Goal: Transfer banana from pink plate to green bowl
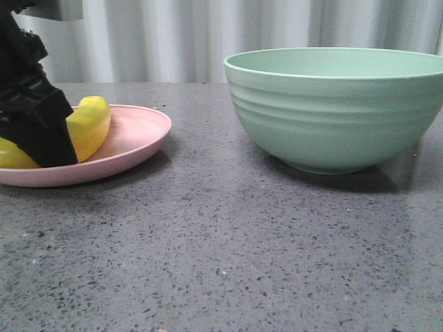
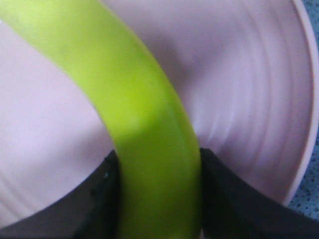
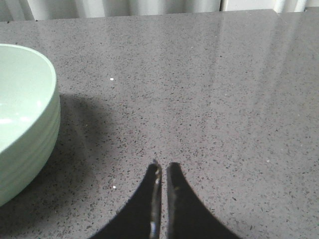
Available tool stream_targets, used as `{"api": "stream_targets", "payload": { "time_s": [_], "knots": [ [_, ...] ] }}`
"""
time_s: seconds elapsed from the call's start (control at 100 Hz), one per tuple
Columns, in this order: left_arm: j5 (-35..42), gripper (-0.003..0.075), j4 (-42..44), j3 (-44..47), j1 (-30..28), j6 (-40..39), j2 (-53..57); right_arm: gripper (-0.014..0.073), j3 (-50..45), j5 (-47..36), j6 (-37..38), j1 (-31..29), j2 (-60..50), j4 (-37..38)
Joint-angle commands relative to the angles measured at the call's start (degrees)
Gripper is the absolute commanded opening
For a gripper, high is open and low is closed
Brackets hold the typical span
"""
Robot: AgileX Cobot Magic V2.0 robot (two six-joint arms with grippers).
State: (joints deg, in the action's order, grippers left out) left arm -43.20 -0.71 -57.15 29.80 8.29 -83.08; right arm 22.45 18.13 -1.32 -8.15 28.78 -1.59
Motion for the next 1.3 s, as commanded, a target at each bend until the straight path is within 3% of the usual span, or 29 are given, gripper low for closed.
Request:
{"api": "stream_targets", "payload": {
  "time_s": [0.0, 0.08, 0.29, 0.53, 0.63, 0.83, 0.87, 1.1, 1.29],
  "knots": [
    [2.2, 0.0034, 0.7, -1.9, 0.3, 0.1, 1.5, -0.0064, 2.1, -5.0, -0.2, -0.3, 0.6, 0.0],
    [2.2, -0.0021, 0.7, -2.0, 0.3, 0.2, 1.5, -0.0064, 3.0, -3.6, -0.2, -0.3, 0.6, 0.0],
    [1.2, -0.0020, -1.0, -6.0, 0.4, 3.2, 3.0, -0.0064, 8.9, 5.5, -0.3, 1.9, 1.0, 0.0],
    [-2.1, -0.0020, -5.0, -12.9, 6.4, 5.8, 4.6, -0.0051, 19.3, 17.3, -0.6, 11.1, 8.1, -3.0],
    [-3.6, -0.0020, -5.7, -15.3, 10.0, 5.8, 4.6, 0.0035, 23.3, 18.9, -0.6, 17.2, 12.5, -6.4],
    [-6.0, -0.0020, -8.2, -18.9, 16.4, 5.8, 4.6, 0.0430, 32.0, 17.7, -0.6, 27.2, 23.0, -11.2],
    [-6.0, -0.0020, -8.8, -19.2, 17.6, 5.9, 4.7, 0.0468, 33.5, 17.4, -0.6, 28.1, 24.9, -12.6],
    [-6.0, -0.0020, -9.2, -19.7, 22.2, 5.9, 4.7, 0.0492, 41.7, 17.0, -0.6, 29.2, 35.7, -25.5],
    [-5.9, -0.0020, -10.2, -19.7, 22.6, 5.9, 4.7, 0.0492, 45.7, 16.9, -0.6, 29.3, 41.6, -29.9]
  ]
}}
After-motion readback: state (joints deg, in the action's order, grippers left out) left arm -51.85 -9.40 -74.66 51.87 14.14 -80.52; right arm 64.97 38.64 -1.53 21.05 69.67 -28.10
